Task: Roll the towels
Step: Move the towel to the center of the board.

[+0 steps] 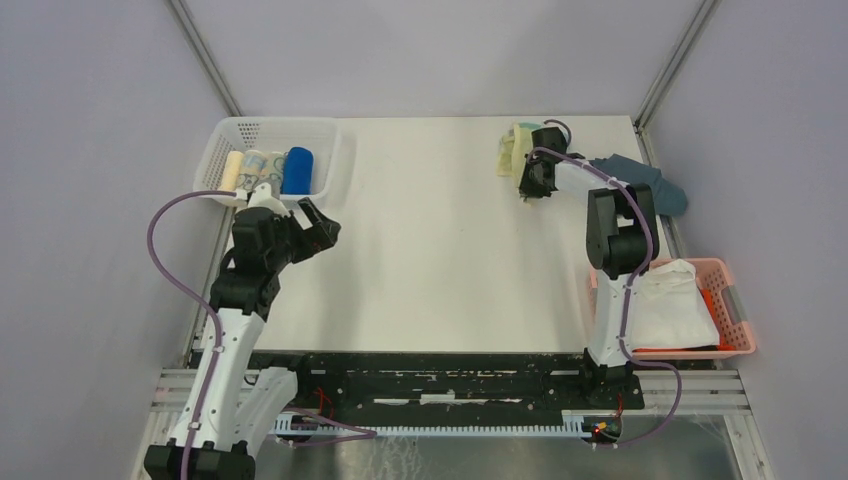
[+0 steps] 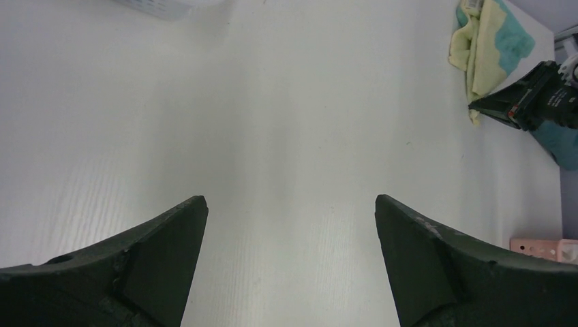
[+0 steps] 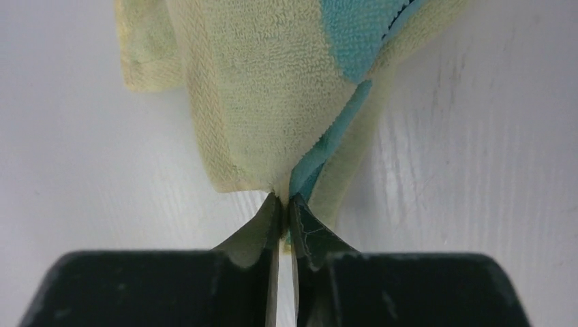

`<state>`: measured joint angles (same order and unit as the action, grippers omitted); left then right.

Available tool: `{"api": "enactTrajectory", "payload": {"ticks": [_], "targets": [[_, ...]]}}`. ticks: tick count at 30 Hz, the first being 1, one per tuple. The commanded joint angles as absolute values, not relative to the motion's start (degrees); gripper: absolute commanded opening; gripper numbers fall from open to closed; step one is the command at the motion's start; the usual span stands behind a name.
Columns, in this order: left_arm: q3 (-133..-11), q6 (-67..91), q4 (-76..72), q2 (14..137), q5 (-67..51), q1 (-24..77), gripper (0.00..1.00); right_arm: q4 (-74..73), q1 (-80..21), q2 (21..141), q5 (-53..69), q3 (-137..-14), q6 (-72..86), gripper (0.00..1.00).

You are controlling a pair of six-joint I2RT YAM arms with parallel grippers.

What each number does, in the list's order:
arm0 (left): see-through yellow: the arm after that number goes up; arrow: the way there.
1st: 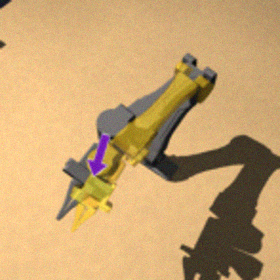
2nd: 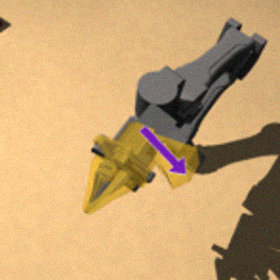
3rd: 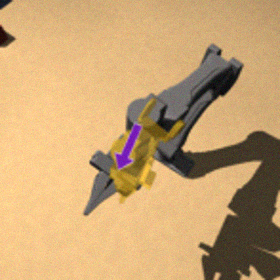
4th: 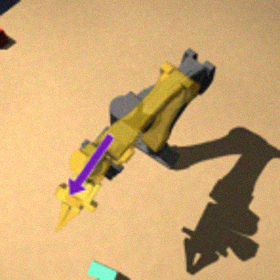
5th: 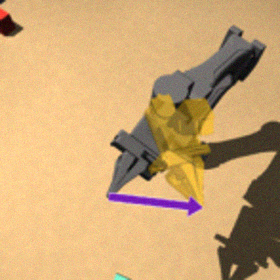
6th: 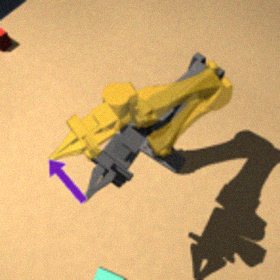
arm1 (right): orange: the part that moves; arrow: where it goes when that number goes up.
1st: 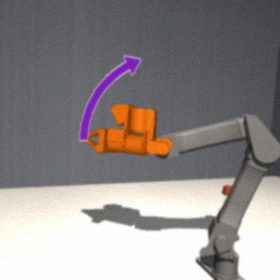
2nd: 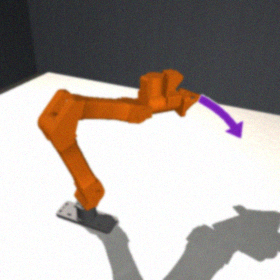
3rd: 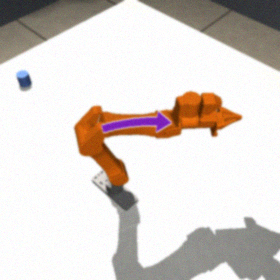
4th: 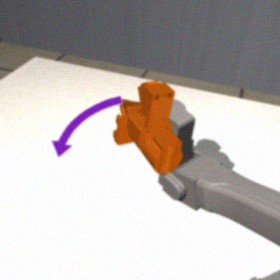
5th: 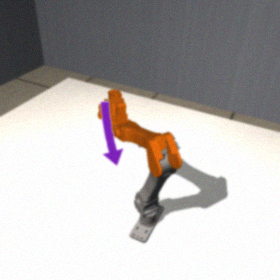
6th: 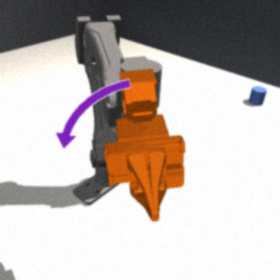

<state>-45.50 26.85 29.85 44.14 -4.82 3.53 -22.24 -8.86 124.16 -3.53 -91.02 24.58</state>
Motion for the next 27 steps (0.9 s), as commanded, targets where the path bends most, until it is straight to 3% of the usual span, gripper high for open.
{"api": "enactTrajectory", "payload": {"ticks": [1,5,15,19,27], "targets": [[-43.0,31.4,22.0,44.2,-11.4,3.5,0.99,-24.8,-12.2,119.8,3.4,-83.5,25.6,0.1],[-39.3,34.8,17.8,45.1,-15.4,3.7,0.99,-24.8,-19.8,114.7,4.7,-76.3,25.1,0.01],[-34.3,38.5,13.1,51.5,-18.3,8.2,0.96,-28.8,-42.4,104.5,5.8,-67.3,21.5,0.01],[-32.5,41.1,9.3,55.6,-19.2,12.1,0.93,-30.4,-44.4,99.8,5.3,-63.9,20.8,0.03],[-31.7,50.1,-5.0,69.9,-21.1,21.9,0.75,-25.5,-45.1,93.1,5.7,-55.3,23.0,0.1]]}}
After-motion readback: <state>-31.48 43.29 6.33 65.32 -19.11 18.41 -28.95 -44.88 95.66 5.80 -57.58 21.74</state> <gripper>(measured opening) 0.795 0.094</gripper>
